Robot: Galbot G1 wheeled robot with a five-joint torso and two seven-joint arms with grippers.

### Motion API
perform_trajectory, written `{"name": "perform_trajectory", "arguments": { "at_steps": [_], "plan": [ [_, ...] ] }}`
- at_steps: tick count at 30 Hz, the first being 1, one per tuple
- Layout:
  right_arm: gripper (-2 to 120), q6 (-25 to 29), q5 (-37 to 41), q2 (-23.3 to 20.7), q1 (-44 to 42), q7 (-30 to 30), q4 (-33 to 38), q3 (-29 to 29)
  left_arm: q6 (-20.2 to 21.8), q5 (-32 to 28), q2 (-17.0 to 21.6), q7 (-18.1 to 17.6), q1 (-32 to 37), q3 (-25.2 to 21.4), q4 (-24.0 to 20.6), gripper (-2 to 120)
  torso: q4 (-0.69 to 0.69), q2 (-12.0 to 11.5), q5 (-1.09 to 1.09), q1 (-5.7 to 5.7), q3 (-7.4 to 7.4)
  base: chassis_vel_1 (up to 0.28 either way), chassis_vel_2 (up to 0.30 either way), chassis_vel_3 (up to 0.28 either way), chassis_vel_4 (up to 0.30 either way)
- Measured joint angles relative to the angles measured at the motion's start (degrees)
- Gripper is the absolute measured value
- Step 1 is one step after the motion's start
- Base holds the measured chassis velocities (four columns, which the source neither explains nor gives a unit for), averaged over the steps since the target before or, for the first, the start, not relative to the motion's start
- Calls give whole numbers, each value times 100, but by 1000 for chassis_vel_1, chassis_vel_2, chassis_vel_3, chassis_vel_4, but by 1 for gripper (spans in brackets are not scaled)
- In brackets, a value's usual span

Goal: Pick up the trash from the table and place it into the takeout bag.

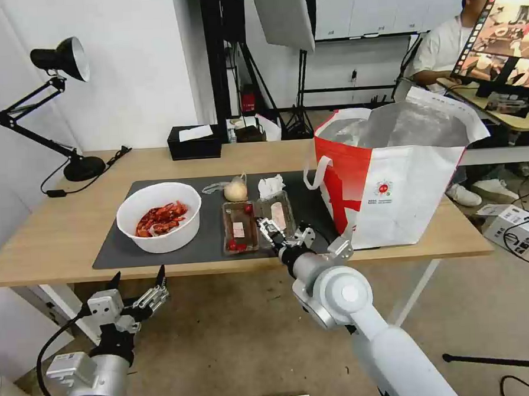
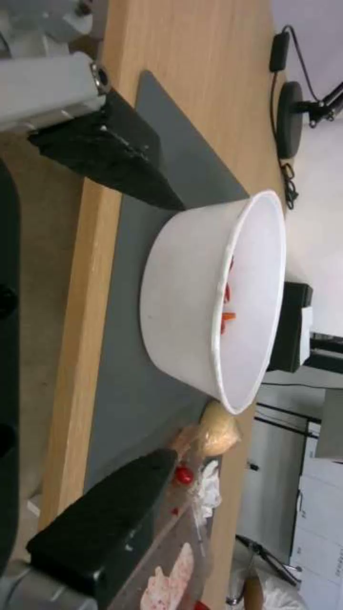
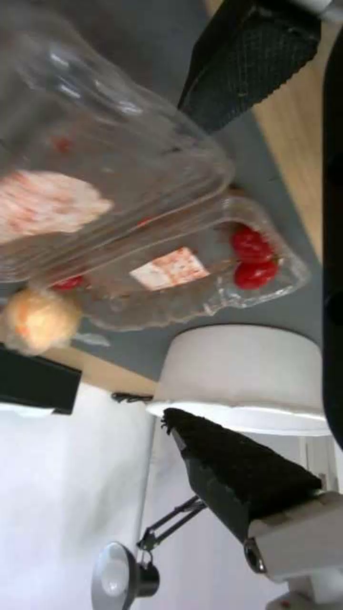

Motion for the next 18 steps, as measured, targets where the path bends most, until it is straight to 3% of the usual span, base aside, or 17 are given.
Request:
{"name": "perform_trajectory", "arguments": {
  "at_steps": [11, 18],
  "plan": [
    [100, -58, -114, -213, 304, -74, 77, 65, -7, -17, 5, 0, -4, -18, -45, 100, 0, 0, 0, 0, 0, 0, 0, 0, 0],
    [100, -562, 600, -271, 752, -45, -41, 45, -11, -18, 0, 0, -8, -13, -39, 100, -1, 0, 0, 0, 0, 0, 0, 0, 0]
  ]
}}
